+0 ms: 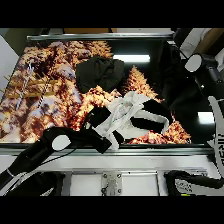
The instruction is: Fold the clothes and pants, and hang the long-sleeved shirts on hangers.
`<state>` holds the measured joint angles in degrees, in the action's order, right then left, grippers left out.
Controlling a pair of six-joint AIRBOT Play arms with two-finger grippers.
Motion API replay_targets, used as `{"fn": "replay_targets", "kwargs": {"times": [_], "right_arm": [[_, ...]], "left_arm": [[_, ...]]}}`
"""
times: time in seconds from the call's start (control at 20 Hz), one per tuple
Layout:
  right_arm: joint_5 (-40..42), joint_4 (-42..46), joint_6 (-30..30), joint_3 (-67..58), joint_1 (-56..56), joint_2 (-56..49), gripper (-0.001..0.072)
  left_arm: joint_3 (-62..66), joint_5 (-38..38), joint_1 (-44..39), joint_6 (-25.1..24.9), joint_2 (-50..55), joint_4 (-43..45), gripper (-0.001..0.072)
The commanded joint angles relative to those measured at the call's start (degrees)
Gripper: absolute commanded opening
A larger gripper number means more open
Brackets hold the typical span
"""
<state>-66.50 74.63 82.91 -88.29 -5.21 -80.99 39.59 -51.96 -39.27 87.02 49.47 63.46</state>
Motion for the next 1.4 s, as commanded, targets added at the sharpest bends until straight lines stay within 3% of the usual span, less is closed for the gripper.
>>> {"fn": "replay_targets", "kwargs": {"times": [0.0,0.15,0.3,0.55,0.85,0.9,0.95,1.0,1.25,1.35], "right_arm": [[-5.0,0.6,7.5,2.7,-0.4,3.8,0.0581],[-4.9,0.6,17.9,10.1,-3.8,4.0,0.0581],[1.5,0.4,23.9,16.5,-8.7,0.8,0.0583],[7.6,-4.8,25.6,17.4,-11.2,-7.2,0.0584],[9.7,-3.6,25.8,17.4,-11.2,-8.7,0.0577],[9.5,-2.3,25.7,17.4,-11.2,-8.7,0.0432],[8.9,-0.6,25.0,17.4,-11.2,-8.4,0.0138],[8.4,0.9,24.9,17.4,-11.2,-7.9,0.0019],[7.3,2.8,21.6,17.4,-11.2,-2.8,0.0019],[7.2,2.8,21.6,17.4,-11.2,-1.6,0.0019]], "left_arm": [[1.8,-2.3,8.8,5.3,0.0,-0.1,0.0619],[0.6,-0.6,16.1,6.7,0.1,-0.2,0.0620],[-1.4,-0.2,19.3,8.2,0.1,-0.5,0.0620],[-3.3,-0.3,21.0,11.1,0.1,-0.5,0.0620],[-6.8,0.1,20.7,15.3,0.1,-0.6,0.0620],[-7.5,0.2,20.7,16.2,0.1,-0.6,0.0620],[-8.1,0.6,20.7,17.1,0.1,-0.7,0.0620],[-8.7,1.5,20.7,17.4,0.1,-1.7,0.0619],[-11.5,9.6,20.6,17.1,5.7,-15.7,0.0619],[-9.9,9.6,19.2,13.8,11.8,-21.0,0.0619]]}}
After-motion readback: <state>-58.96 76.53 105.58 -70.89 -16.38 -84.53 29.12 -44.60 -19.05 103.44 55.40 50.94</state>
